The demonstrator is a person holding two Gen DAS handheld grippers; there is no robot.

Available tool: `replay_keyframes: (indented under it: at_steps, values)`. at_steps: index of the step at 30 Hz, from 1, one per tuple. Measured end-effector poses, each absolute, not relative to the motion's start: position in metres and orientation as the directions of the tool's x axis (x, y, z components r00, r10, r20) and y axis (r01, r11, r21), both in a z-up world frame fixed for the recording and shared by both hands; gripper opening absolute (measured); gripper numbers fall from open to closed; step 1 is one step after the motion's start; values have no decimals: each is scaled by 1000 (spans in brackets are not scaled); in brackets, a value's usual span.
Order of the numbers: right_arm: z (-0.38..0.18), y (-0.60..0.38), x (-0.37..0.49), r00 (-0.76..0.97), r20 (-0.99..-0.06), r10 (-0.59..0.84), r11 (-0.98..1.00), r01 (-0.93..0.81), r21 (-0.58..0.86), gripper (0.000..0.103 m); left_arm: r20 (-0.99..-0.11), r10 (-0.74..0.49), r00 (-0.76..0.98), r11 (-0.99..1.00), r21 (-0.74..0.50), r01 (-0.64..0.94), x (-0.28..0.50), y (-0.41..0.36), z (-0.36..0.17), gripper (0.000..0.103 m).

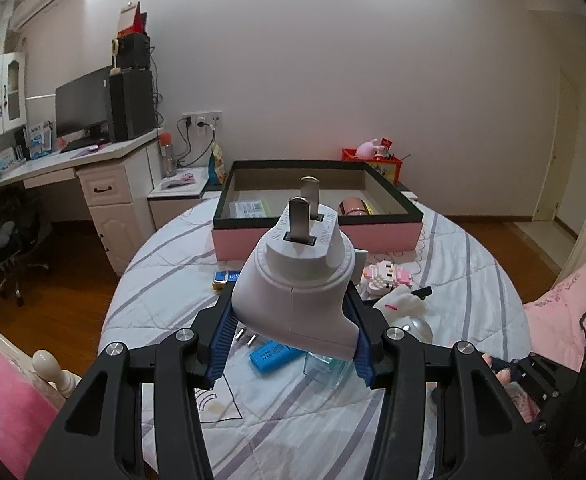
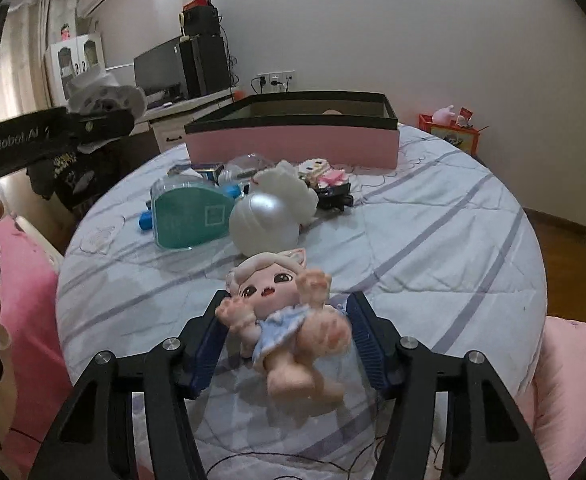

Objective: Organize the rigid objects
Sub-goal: 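Lift the plug adapter and doll with both tools toward the pink box, then lower the plug adapter and doll into the pink box and release both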

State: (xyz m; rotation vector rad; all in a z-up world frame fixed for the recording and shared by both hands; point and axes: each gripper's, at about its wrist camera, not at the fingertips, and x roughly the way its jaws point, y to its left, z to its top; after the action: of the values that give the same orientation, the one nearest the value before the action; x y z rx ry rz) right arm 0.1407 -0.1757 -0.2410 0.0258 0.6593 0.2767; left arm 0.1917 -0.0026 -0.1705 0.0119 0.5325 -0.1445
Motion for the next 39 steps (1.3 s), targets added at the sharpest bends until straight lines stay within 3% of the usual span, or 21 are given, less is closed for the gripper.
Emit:
replay_keyframes:
  at_steps: [8,13,19,26,39]
  values:
    - [-187,-184,139,838,-492,234,972,-215,96,61,-452,-110,885,993,-12,118,184,0,-143,51]
    - [-124,-182,131,925,-332,184,983,-177,53,61,-361,-50,931,998,11,58,175,4,-109,51]
    - [-79,-171,136,954,-227,198,980,-191,54,61,-287,-16,958,1000,21,23,165,6,-82,51]
    - [-64,-152,145,953,-197,232,973,-229,37,61,-255,-5,967,1000,23,11,166,9,-70,51]
    - [-74,-150,197,935,-254,248,969,-245,43,61,-300,-10,954,999,41,23,214,5,-81,51]
